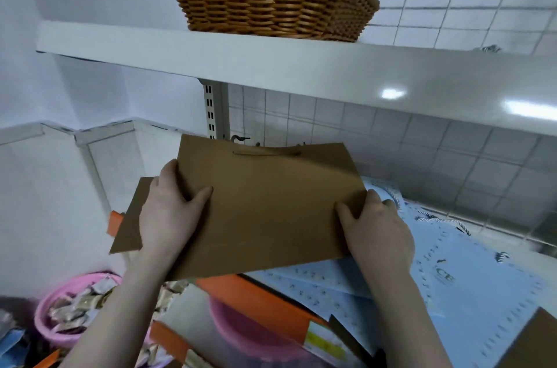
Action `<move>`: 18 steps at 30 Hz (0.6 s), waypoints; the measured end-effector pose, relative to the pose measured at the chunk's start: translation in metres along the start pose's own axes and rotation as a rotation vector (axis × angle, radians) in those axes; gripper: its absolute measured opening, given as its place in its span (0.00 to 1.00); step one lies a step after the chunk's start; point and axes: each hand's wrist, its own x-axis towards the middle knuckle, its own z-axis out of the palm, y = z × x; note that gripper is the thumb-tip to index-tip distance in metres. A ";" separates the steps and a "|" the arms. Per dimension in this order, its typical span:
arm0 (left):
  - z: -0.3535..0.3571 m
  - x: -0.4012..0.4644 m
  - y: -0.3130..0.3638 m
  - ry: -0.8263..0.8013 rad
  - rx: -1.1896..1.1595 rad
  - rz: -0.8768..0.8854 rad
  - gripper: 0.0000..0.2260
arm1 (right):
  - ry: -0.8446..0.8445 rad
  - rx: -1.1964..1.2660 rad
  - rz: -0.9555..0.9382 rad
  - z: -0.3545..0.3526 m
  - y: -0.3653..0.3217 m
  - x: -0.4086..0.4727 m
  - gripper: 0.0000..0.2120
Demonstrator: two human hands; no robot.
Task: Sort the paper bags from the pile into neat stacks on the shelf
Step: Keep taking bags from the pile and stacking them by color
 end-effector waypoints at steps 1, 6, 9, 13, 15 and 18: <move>-0.001 -0.007 0.005 0.005 0.013 -0.013 0.32 | 0.015 0.009 -0.005 -0.004 0.006 -0.004 0.23; -0.003 -0.048 0.025 -0.006 0.058 -0.024 0.31 | 0.055 0.067 -0.037 -0.022 0.045 -0.028 0.26; -0.003 -0.073 0.038 -0.029 0.096 -0.033 0.31 | 0.054 0.089 -0.057 -0.029 0.070 -0.042 0.27; -0.006 -0.105 0.055 -0.067 0.183 -0.025 0.31 | 0.065 0.074 -0.047 -0.041 0.096 -0.060 0.25; -0.011 -0.118 0.063 -0.092 0.215 -0.013 0.31 | 0.061 0.061 -0.044 -0.049 0.105 -0.074 0.25; -0.018 -0.138 0.080 -0.132 0.254 -0.004 0.33 | 0.079 0.030 -0.042 -0.066 0.118 -0.095 0.25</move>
